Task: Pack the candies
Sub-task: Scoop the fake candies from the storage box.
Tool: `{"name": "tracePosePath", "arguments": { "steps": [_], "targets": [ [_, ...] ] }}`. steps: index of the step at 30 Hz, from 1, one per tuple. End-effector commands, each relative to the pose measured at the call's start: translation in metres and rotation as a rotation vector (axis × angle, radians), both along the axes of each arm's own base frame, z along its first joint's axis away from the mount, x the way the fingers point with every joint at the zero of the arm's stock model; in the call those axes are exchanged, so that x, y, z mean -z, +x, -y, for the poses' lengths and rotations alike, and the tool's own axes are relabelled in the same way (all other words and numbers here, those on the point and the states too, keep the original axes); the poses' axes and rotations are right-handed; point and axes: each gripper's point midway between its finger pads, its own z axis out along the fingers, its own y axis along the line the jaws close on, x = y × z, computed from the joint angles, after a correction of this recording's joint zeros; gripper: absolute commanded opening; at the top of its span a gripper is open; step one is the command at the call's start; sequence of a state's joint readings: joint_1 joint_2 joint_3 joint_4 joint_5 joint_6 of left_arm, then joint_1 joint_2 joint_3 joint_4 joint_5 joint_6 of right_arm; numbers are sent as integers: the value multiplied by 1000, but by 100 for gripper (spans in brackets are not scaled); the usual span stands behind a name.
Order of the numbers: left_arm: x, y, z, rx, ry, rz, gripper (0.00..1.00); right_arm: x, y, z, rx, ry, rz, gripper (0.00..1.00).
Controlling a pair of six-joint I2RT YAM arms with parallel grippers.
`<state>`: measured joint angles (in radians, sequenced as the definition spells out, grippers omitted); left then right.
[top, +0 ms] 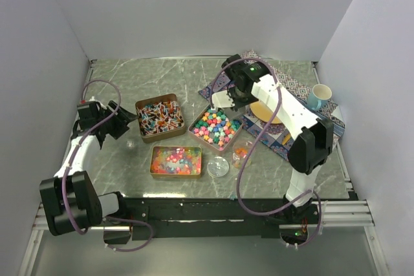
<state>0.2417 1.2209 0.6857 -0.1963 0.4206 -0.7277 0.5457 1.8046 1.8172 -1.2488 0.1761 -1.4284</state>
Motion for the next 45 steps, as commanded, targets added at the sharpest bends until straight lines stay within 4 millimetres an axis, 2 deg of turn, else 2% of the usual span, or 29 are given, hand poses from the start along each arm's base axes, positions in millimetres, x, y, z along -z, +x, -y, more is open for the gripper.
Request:
{"name": "tracePosePath", "arguments": {
  "steps": [1,13,15,23,28,35,40,45],
  "targets": [
    [-18,8,-1,-14,3,81,71,-15,8,7,-77,-132,25,0],
    [-14,1,-5,-44,0,80,72,20,6,-2,-159,-253,14,0],
    [-14,4,-6,-48,-2,88,72,18,12,-4,-165,-273,62,0],
    [-20,9,-5,-50,-18,108,72,30,17,-13,-130,-368,132,0],
    [-18,6,-3,-46,-24,105,72,41,13,-24,-124,-387,122,0],
    [-18,4,-4,-49,-17,108,72,60,2,-37,-147,-369,94,0],
    [-13,1,-5,-51,-7,93,72,70,-6,-49,-97,-272,12,0],
    [2,-11,-2,-63,-31,19,71,77,-12,-43,-99,-221,-13,0]
  ]
}}
